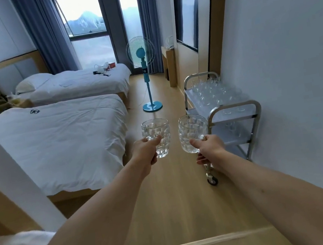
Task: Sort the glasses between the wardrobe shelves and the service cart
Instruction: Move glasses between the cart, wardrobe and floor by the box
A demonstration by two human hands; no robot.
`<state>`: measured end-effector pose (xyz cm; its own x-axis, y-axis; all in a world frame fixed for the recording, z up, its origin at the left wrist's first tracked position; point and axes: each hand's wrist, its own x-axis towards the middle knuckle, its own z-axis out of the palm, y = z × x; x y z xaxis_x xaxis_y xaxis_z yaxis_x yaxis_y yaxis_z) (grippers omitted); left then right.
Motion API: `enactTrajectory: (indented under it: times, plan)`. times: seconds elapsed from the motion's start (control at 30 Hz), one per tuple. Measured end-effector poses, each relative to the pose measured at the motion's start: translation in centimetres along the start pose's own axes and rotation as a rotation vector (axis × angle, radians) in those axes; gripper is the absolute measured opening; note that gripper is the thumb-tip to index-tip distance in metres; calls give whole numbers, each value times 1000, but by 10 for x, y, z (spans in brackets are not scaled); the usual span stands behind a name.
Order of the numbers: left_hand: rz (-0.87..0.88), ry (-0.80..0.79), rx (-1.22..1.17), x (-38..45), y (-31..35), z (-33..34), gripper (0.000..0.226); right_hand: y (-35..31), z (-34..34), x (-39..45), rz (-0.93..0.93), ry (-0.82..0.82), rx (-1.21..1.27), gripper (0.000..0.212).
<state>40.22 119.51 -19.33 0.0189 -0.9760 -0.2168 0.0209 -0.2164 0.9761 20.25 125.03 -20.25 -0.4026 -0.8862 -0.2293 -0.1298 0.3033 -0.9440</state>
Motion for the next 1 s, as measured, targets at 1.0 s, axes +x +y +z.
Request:
enactTrajectory:
  times: [1.0]
  plan:
    - [-123,-417,102,464,51,90,57,-69,126,348,271,433,89,60]
